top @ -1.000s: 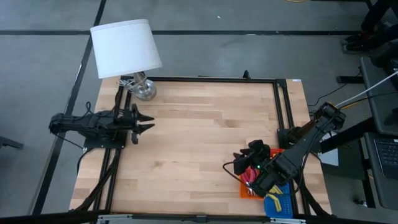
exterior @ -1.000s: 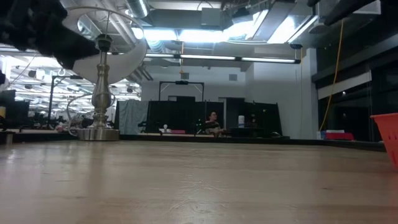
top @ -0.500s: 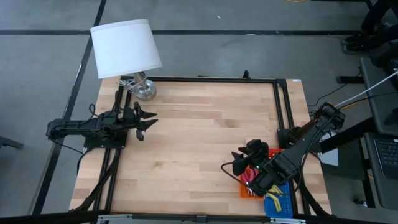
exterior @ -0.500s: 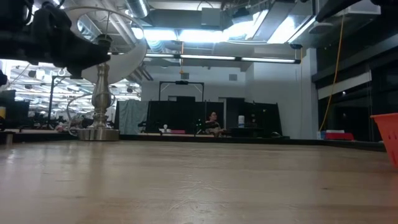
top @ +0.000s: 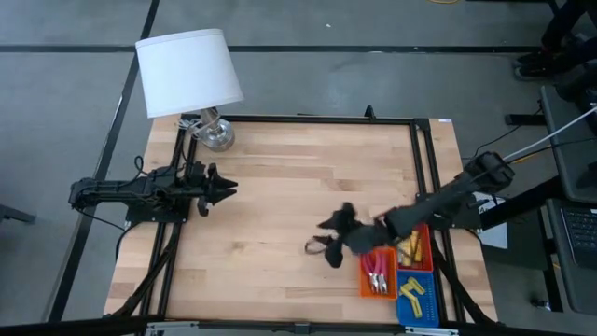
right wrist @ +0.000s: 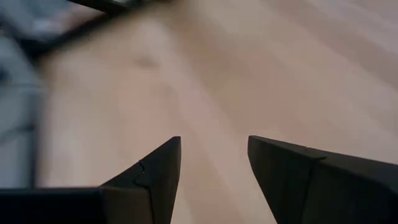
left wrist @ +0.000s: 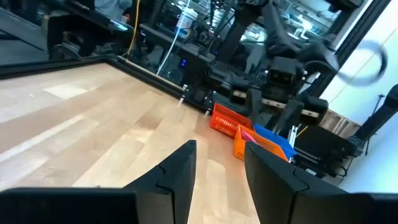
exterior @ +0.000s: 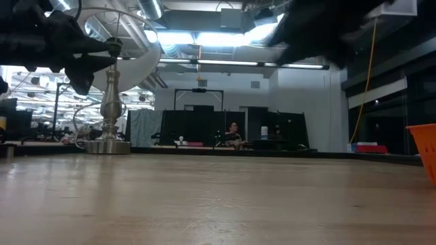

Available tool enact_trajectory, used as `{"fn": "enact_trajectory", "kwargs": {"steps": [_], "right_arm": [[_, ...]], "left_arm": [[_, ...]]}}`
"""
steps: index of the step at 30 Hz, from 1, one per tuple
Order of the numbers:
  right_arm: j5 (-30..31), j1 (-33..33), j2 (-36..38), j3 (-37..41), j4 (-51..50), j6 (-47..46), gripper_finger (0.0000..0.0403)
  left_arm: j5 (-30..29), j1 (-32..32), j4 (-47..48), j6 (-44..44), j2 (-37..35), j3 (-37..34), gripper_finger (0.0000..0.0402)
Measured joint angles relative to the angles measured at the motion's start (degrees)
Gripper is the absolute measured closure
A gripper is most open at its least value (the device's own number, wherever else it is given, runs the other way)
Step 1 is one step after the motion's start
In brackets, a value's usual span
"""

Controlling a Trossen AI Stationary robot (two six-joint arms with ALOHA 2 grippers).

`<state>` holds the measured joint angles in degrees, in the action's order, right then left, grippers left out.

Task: Pick & Place School Supplies
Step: Return to Home Position

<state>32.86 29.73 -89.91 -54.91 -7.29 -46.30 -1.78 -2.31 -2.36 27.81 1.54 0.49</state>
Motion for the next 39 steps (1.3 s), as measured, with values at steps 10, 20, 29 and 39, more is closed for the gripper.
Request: {"fn": "enact_trajectory", "kwargs": {"steps": [10,20,29,39], "right_arm": [[-19.0,-14.7,8.7,12.7,26.2,34.7,0.0213],[-13.8,-15.7,35.3,36.8,33.7,38.0,0.0213],[-9.7,-16.5,52.1,49.5,34.3,41.8,0.0213],[-11.0,-20.6,68.9,54.0,28.9,48.5,0.0213]], "left_arm": [[0.0,0.0,0.0,0.0,0.0,0.0,0.0270],[-0.1,0.0,0.0,0.0,0.0,0.0,0.0270],[-0.1,0.0,0.0,0.0,0.0,0.0,0.0270],[-0.1,0.0,0.0,0.0,0.0,0.0,0.0270]]}}
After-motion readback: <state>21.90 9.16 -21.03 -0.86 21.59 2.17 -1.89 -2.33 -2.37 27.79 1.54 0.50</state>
